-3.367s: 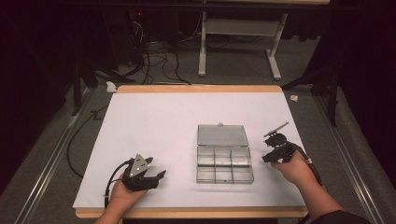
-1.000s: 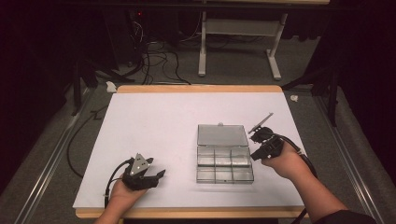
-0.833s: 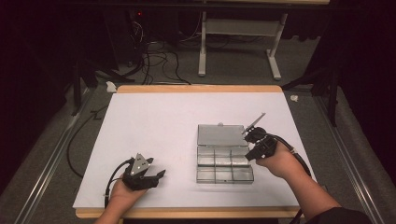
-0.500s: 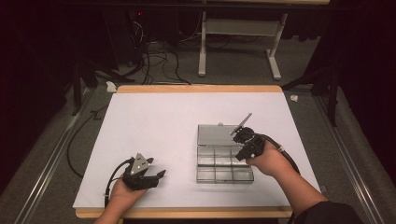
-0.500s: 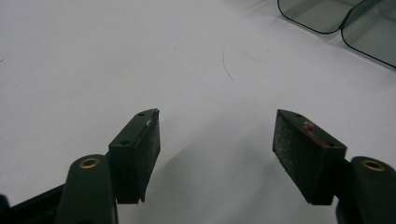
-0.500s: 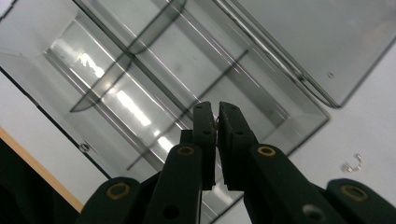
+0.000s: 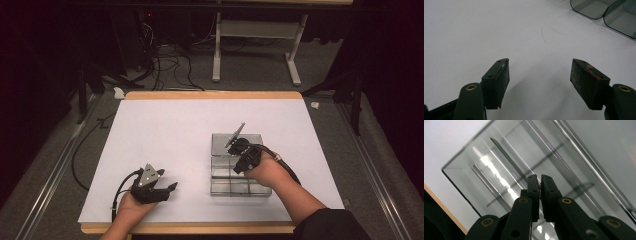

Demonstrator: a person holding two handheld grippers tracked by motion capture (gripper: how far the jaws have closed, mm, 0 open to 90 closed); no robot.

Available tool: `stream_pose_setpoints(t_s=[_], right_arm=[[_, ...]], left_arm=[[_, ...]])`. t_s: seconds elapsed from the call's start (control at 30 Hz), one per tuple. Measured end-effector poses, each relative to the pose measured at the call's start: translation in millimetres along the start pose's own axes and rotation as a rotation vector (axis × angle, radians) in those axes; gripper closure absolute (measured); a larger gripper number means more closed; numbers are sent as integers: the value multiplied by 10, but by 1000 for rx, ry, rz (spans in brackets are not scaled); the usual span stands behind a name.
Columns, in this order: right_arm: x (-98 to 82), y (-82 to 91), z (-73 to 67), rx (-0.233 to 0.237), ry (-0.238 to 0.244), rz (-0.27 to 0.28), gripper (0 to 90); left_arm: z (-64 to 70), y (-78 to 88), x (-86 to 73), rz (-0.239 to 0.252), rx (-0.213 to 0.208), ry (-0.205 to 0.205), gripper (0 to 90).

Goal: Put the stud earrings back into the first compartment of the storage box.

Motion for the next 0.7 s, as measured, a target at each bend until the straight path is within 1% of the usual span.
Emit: stream_pose_setpoints(t_s=[0.03,0.07,0.1,0.2,0.27,0.3,0.33,0.4,0.47,0.5,0.53,0.57,0.63,0.67,0.7], right_arm=[[19,0,-44,8,-23,-9,868],[42,-10,-60,9,-14,-8,867],[72,-28,-65,14,13,5,867],[114,-56,-104,17,31,-1,867],[129,-65,-119,18,32,1,867],[136,-69,-142,17,21,-5,867],[148,-76,-152,20,22,-2,867],[187,-107,-164,18,44,2,867],[193,-111,-182,23,35,-6,867],[208,-131,-180,19,48,-1,867],[244,-166,-194,22,51,-3,867],[252,-180,-207,18,39,-11,867],[275,-223,-207,22,54,-9,867],[270,-243,-215,20,47,-24,867],[272,-267,-204,16,55,-28,867]], left_arm=[[7,-7,0,-2,-3,-2,322],[8,-8,-1,-5,-3,-5,322],[8,-8,-2,-5,-3,-5,322],[7,-8,0,-2,-6,-2,322],[7,-8,0,-2,-8,-2,322],[8,-9,0,-3,-10,-1,322],[8,-10,0,-3,-10,-2,322],[9,-10,0,-2,-12,-2,322],[9,-11,1,-2,-12,-1,321],[9,-11,0,-2,-13,-1,322],[9,-10,0,-3,-14,0,321],[8,-9,-2,-6,-16,-1,322],[10,-11,-1,-5,-17,-1,322],[11,-12,-2,-5,-17,-1,321],[11,-12,-2,-5,-16,-1,322]])
Point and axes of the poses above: each handheld gripper's, and its own axes: y roughly backward along the jaws, x roughly out of its top, z roughly to its right, the point moved 9 cm from there along -y, roughly forward along the jaws, and after that the axes turned 7 degrees about -x, right-handed, at the moved point
